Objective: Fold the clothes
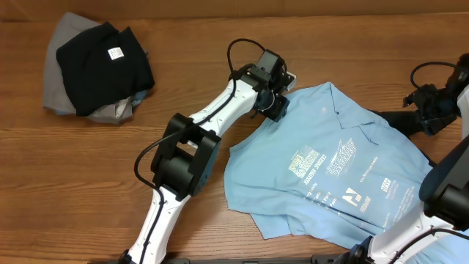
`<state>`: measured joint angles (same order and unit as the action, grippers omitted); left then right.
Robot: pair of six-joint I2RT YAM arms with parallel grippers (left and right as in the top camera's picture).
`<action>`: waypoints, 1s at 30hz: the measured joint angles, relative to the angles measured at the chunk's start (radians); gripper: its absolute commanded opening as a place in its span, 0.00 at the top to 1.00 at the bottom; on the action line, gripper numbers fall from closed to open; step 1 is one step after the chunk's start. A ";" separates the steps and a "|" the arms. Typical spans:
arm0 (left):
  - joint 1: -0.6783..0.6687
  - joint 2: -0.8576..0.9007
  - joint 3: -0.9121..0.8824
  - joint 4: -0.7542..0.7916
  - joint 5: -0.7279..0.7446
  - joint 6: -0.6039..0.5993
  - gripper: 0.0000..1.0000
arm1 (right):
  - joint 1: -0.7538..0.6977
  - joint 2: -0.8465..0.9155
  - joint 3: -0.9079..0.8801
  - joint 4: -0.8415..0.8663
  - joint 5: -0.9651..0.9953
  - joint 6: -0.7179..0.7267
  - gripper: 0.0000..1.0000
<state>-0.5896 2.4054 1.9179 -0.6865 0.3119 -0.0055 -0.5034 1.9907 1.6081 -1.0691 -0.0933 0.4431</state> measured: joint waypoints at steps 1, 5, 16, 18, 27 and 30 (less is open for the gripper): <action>0.000 0.001 0.000 0.001 0.008 -0.001 0.96 | 0.000 0.000 0.000 0.000 0.004 0.000 0.31; 0.002 0.008 0.000 -0.016 0.030 0.003 0.96 | 0.000 0.000 0.000 0.000 0.009 0.000 0.31; 0.135 -0.026 0.159 -0.364 -0.041 -0.048 0.96 | 0.000 0.000 -0.071 0.119 0.022 -0.006 0.26; 0.182 -0.063 0.182 -0.394 -0.050 -0.047 0.96 | 0.000 0.003 -0.109 0.168 0.001 -0.032 0.22; 0.242 -0.161 0.208 -0.419 -0.077 -0.044 0.96 | 0.042 0.011 -0.231 0.338 -0.238 -0.167 0.13; 0.234 -0.161 0.208 -0.428 -0.082 -0.043 0.96 | 0.098 0.011 -0.268 0.385 -0.271 -0.198 0.18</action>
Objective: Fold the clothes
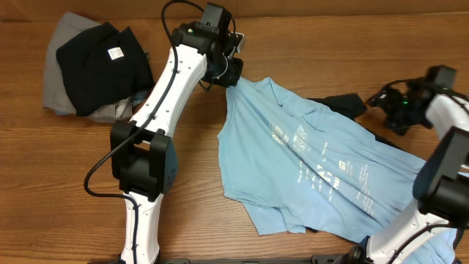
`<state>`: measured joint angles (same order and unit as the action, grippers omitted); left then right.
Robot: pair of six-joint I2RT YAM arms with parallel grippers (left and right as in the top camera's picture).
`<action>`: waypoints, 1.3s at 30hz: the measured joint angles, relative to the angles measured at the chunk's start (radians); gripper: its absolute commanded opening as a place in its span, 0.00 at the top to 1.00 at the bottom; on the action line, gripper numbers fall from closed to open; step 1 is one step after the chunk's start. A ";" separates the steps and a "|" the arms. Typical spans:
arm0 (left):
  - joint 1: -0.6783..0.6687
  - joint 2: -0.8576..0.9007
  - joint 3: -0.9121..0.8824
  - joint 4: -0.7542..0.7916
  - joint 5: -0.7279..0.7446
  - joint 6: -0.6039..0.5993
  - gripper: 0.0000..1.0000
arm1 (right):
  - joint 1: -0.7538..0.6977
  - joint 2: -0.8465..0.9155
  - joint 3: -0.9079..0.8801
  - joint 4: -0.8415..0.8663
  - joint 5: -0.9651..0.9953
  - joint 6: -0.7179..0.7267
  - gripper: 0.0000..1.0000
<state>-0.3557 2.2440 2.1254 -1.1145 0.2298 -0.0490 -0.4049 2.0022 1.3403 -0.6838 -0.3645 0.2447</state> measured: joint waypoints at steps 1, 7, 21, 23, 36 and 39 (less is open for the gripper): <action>-0.005 0.000 0.000 -0.001 -0.003 0.000 0.96 | 0.021 0.000 -0.012 0.019 -0.007 -0.006 0.19; -0.018 0.000 0.000 -0.030 -0.006 0.003 0.96 | 0.132 0.000 -0.068 0.152 -0.003 -0.015 0.34; -0.006 0.000 0.000 -0.159 -0.168 0.004 0.96 | 0.082 -0.004 0.080 0.105 0.035 0.095 0.96; 0.009 0.000 0.000 -0.177 -0.190 0.004 0.96 | -0.004 -0.027 0.222 0.027 0.051 0.106 0.96; 0.163 0.000 0.000 -0.229 -0.228 0.003 0.96 | -0.564 -0.150 1.032 -0.194 0.159 0.183 0.84; 0.159 0.000 0.000 -0.229 -0.227 0.003 0.96 | -0.602 -0.169 1.050 -0.231 0.164 0.197 0.76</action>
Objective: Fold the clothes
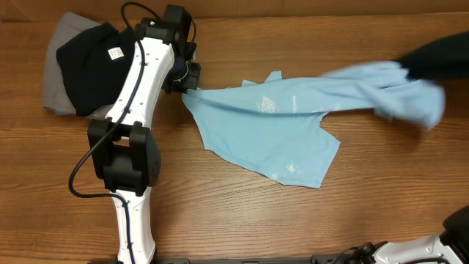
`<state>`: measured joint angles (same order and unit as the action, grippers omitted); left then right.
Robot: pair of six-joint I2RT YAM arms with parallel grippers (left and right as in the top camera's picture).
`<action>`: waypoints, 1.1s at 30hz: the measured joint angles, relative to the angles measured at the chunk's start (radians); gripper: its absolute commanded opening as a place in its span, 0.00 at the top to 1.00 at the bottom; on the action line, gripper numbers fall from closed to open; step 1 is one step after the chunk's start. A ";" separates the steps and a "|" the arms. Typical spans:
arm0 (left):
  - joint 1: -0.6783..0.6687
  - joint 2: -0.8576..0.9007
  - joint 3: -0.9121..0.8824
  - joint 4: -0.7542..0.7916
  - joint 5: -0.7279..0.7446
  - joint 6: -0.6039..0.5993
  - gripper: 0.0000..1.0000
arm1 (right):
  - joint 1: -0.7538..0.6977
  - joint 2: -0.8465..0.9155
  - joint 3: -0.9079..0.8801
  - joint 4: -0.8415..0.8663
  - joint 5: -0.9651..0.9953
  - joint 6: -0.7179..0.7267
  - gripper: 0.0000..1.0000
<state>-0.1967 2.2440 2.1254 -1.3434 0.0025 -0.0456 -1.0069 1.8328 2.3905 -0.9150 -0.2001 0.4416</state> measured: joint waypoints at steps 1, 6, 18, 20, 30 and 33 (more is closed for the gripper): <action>0.000 0.000 0.000 -0.001 0.000 0.000 0.96 | 0.000 0.000 0.000 -0.013 0.006 0.000 0.77; -0.003 0.000 0.000 -0.011 0.000 0.000 0.94 | 0.008 0.010 -0.027 -0.049 0.036 0.023 0.42; -0.006 0.000 0.000 -0.015 0.000 0.003 0.64 | 0.188 0.016 -0.158 -0.171 -0.073 -0.054 0.41; -0.006 0.000 0.001 -0.022 0.000 0.003 0.62 | 0.259 0.019 -0.208 -0.219 -0.100 -0.090 0.39; -0.016 -0.002 0.082 -0.099 0.129 0.000 0.55 | 0.554 0.028 -0.628 -0.261 -0.063 -0.166 0.37; -0.041 -0.003 0.082 -0.116 0.183 0.000 0.54 | 0.592 0.032 -0.805 -0.204 -0.027 -0.171 0.37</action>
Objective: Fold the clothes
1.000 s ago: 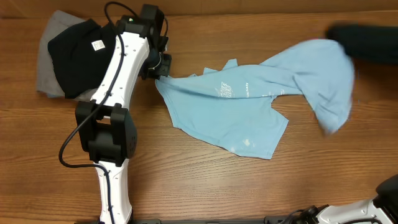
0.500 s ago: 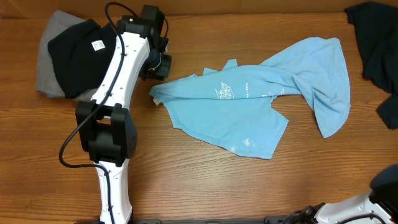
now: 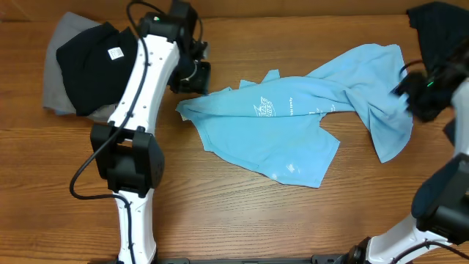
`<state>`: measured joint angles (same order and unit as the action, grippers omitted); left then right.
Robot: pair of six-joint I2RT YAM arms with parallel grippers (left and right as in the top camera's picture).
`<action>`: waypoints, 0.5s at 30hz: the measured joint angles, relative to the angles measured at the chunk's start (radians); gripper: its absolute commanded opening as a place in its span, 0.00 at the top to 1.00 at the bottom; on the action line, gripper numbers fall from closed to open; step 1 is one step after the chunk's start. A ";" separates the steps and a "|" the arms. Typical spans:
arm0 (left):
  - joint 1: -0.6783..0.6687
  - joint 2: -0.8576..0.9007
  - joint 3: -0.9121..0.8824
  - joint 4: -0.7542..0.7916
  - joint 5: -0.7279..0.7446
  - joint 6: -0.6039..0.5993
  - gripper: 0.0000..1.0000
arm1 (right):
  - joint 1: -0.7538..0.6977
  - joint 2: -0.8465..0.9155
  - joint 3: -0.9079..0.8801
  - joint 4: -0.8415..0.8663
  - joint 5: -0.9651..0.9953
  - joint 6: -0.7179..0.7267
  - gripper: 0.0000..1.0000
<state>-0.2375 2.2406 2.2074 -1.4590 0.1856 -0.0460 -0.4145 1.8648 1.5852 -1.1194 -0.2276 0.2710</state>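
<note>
A light blue shirt point(image 3: 286, 125) with white print lies crumpled across the middle of the table, its right part bunched in folds point(image 3: 388, 117). My left gripper point(image 3: 195, 79) hangs just above and beyond the shirt's left corner point(image 3: 182, 108), apart from the cloth, and looks open. My right gripper point(image 3: 419, 99) is blurred at the shirt's right edge; I cannot make out whether it grips the fabric.
A pile of black and grey clothes point(image 3: 95, 62) sits at the back left, beside the left arm. A dark garment point(image 3: 440, 29) lies at the back right corner. Bare wooden table point(image 3: 242, 213) runs along the front.
The shirt was stretched taut between both grippers; now it lies slack on the table. Its left corner has dropped away from my left gripper. The right arm has come down beside the shirt's right edge.
The shirt first lay flat at the right, with my left gripper at its collar corner. That corner was then at the back centre, then further left near the dark pile, with the right end lifted. Now the shirt rests across the table's middle.
</note>
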 measured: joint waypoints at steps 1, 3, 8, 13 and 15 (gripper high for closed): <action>-0.017 0.000 -0.002 -0.001 0.021 0.000 0.51 | 0.004 0.001 -0.048 0.023 0.005 0.001 0.37; -0.054 0.000 -0.014 -0.001 0.044 0.002 0.48 | 0.004 0.007 -0.129 0.057 0.015 0.003 0.37; -0.177 -0.006 -0.129 0.043 0.047 -0.011 0.45 | -0.004 0.011 -0.194 0.067 0.026 0.011 0.36; -0.281 -0.006 -0.335 0.157 0.047 -0.060 0.33 | -0.005 0.011 -0.194 0.069 0.013 0.013 0.35; -0.304 -0.006 -0.413 0.194 0.047 -0.082 0.30 | -0.005 0.011 -0.194 0.069 0.003 0.013 0.35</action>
<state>-0.5419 2.2341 1.7947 -1.2648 0.2325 -0.1276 -0.4191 1.8763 1.3911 -1.0504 -0.2249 0.2844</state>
